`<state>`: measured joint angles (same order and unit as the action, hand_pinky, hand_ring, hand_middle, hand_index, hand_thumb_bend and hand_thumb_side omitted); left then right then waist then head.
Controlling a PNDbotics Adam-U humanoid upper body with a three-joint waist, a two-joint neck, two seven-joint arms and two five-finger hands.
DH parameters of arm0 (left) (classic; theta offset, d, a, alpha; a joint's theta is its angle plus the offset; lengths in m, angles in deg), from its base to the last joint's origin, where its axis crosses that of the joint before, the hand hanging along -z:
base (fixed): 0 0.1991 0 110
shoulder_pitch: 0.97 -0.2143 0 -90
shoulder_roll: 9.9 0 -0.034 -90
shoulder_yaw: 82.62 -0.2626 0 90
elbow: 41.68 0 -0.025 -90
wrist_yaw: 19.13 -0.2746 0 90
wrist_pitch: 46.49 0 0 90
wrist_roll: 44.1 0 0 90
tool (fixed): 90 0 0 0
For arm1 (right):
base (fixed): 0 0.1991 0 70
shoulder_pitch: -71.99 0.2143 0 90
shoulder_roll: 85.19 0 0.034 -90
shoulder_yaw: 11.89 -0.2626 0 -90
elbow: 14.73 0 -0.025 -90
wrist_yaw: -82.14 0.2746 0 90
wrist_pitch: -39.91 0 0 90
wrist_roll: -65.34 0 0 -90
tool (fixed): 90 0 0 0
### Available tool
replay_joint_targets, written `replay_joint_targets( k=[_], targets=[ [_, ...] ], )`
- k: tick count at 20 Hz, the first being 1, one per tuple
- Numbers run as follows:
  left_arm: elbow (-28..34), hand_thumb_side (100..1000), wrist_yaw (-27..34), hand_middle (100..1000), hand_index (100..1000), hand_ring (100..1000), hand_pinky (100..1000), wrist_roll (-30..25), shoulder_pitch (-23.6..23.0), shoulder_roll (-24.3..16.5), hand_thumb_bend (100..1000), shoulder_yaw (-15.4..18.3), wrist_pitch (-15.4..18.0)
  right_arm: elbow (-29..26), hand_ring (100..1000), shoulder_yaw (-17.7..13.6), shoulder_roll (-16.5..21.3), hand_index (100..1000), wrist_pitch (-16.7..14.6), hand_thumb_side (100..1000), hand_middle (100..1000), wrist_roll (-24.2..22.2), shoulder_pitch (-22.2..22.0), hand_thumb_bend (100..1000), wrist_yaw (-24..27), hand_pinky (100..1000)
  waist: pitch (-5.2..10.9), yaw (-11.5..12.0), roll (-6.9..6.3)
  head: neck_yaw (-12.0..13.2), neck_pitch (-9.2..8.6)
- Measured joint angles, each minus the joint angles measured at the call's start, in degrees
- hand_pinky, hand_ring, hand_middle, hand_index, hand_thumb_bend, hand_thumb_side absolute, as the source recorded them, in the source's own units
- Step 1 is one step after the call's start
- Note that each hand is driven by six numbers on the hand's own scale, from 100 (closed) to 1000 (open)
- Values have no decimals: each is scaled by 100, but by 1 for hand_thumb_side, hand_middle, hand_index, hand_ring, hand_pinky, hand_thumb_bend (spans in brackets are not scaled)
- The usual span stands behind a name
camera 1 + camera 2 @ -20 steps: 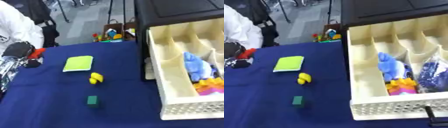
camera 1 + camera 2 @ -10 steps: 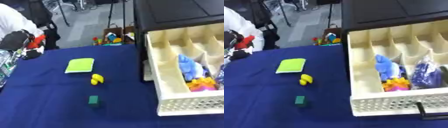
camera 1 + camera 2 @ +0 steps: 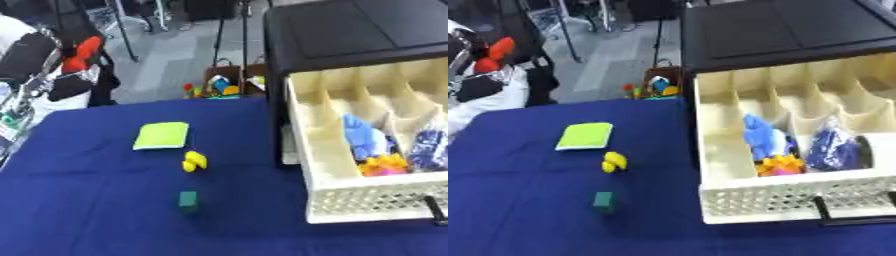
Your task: Pick up objects from table and place into drawer.
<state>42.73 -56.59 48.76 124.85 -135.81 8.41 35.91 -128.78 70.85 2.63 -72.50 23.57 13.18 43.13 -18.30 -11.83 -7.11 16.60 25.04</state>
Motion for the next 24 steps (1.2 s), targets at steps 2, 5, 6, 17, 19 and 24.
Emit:
replay_joint_targets(
  k=[2, 5, 6, 17, 19, 24],
  targets=[
    [312, 560, 169, 423, 506, 512, 264, 16, 0, -2, 100, -68, -28, 0, 615, -13, -19, 769, 0, 1000, 593, 0, -5, 100, 0, 566, 58, 20, 11, -28, 34],
    [798, 558, 401, 417, 504, 509, 262, 1, 28, -2, 100, -173, -93, 0, 614, -16, -48, 768, 0, 1000, 595, 0, -42, 100, 0, 565, 185, 52, 23, -69, 90],
    [953, 558, 471, 416, 503, 508, 261, -16, 53, -2, 100, -210, -119, 0, 614, -16, -50, 767, 0, 1000, 595, 0, -49, 100, 0, 565, 217, 55, 23, -76, 114],
    [1977, 566, 870, 421, 502, 507, 269, -335, 782, 259, 100, -615, -240, 0, 611, -14, -109, 758, 9, 1000, 602, 9, -100, 100, 0, 563, 613, 41, -13, -175, 367],
    [2037, 567, 897, 420, 501, 505, 267, -412, 953, 371, 100, -697, -226, 0, 611, -14, -125, 758, 10, 1000, 603, 10, -104, 100, 0, 563, 681, 7, -44, -190, 416],
    [2074, 574, 1014, 419, 502, 504, 264, -586, 1367, 731, 100, -898, -201, 0, 610, -12, -144, 757, 10, 1000, 605, 10, -104, 100, 0, 562, 774, -84, -116, -188, 545]
  ],
)
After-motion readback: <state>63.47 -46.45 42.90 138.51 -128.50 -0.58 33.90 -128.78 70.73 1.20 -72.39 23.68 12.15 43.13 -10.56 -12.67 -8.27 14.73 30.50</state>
